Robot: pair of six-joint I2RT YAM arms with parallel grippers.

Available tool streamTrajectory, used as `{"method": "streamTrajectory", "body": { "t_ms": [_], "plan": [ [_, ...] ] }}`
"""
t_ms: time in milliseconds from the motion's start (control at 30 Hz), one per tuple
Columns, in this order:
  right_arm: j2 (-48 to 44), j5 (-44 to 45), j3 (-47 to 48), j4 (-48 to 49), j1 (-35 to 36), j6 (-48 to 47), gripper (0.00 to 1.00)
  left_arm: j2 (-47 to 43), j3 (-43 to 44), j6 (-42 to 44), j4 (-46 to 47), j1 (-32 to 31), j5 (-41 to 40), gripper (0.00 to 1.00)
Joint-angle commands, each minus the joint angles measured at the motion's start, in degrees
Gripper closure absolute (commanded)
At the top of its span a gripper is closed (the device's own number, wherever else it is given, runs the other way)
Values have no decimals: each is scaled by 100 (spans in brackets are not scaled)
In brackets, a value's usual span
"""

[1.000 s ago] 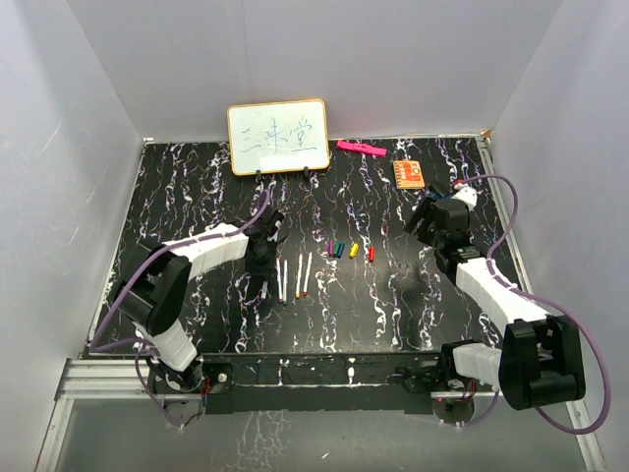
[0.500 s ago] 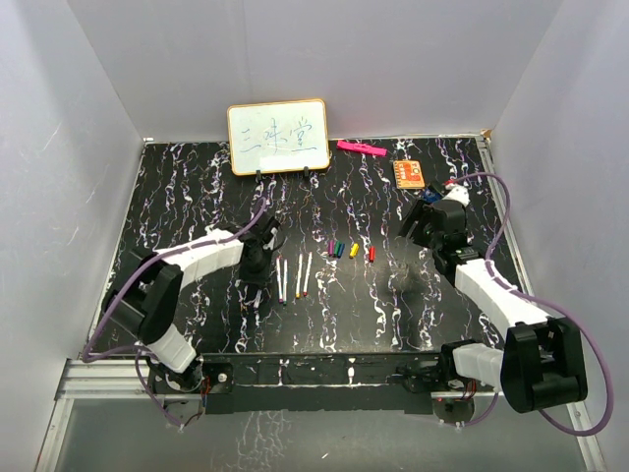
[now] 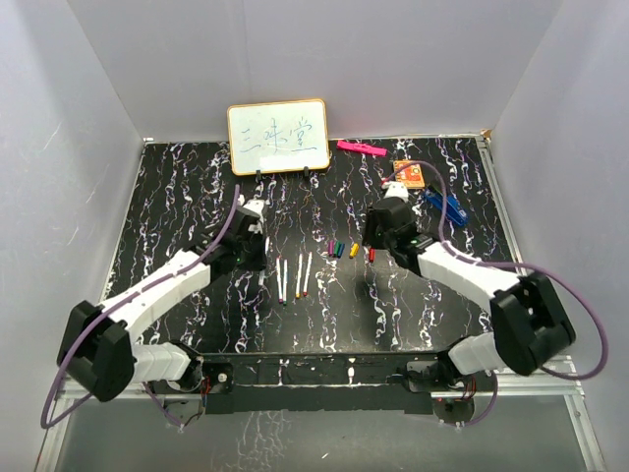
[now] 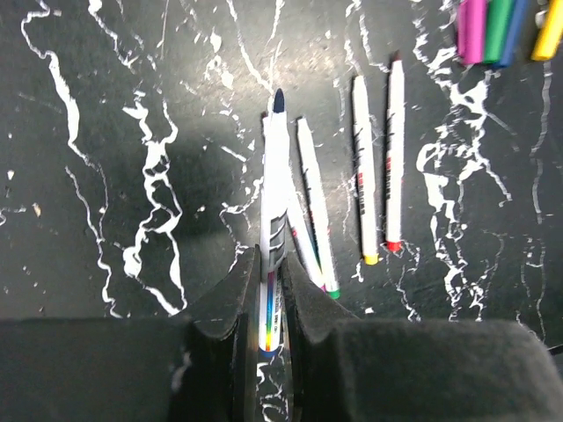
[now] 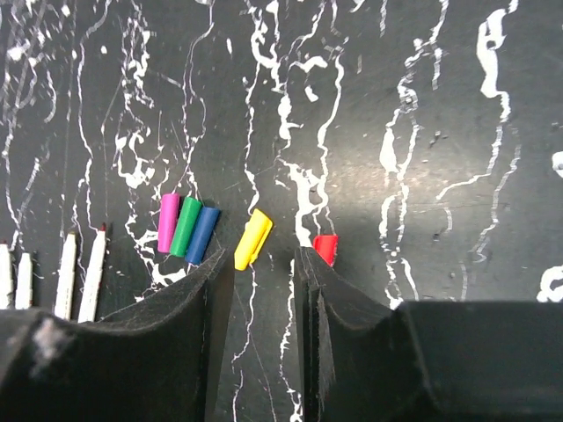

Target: Insert the pens into the pen caps

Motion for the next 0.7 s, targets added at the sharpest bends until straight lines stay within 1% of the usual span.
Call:
{"method": "streamTrajectory", "body": {
  "t_ms": [0, 67, 167, 400, 567, 667],
  "plan": [
    [515, 388, 515, 91, 390, 43, 69, -611, -595, 212, 1165, -31, 323, 100],
    [753, 537, 670, 20, 550, 47, 69, -772, -799, 315, 1548, -33, 474, 100],
    [1055, 636, 838, -16, 728, 93, 69, -880, -939, 393, 1814, -30, 581, 100],
    [1662, 779, 1197, -67, 976, 235, 69, -1034, -988, 529, 1698, -30, 562, 100],
    [2029, 1046, 1523, -407, 1067, 345, 71, -1178, -1084, 418, 1700, -42, 379, 100],
    [2152, 1095, 1635, -495, 1084, 346, 71, -1127, -1056, 429, 1672, -36, 426, 100]
  ]
}}
